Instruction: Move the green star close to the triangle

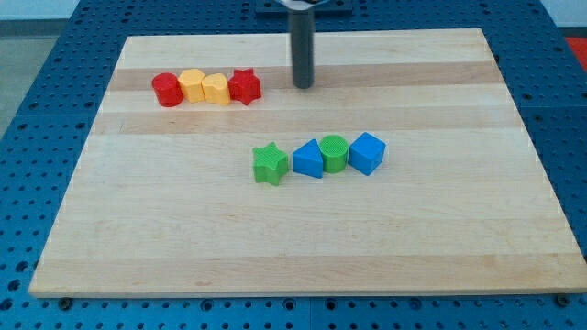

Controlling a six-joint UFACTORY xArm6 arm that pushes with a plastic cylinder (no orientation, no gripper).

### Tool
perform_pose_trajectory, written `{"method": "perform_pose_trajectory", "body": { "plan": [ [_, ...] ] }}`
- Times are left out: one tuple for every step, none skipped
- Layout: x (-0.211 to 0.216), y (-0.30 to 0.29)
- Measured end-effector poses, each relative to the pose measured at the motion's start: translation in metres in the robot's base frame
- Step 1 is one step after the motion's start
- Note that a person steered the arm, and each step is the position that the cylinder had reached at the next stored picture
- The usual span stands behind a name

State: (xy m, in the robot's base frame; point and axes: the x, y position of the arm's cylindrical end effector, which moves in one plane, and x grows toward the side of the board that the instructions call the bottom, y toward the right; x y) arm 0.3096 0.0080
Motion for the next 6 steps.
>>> {"method": "perform_pose_trajectory", "body": {
  "plan": [
    [0.005,-0.005],
    [0.037,-0.011],
    [0.066,-0.029],
    [0.089,-0.092],
    [0.110,-0.139],
    [0.139,-0.143]
  ]
}}
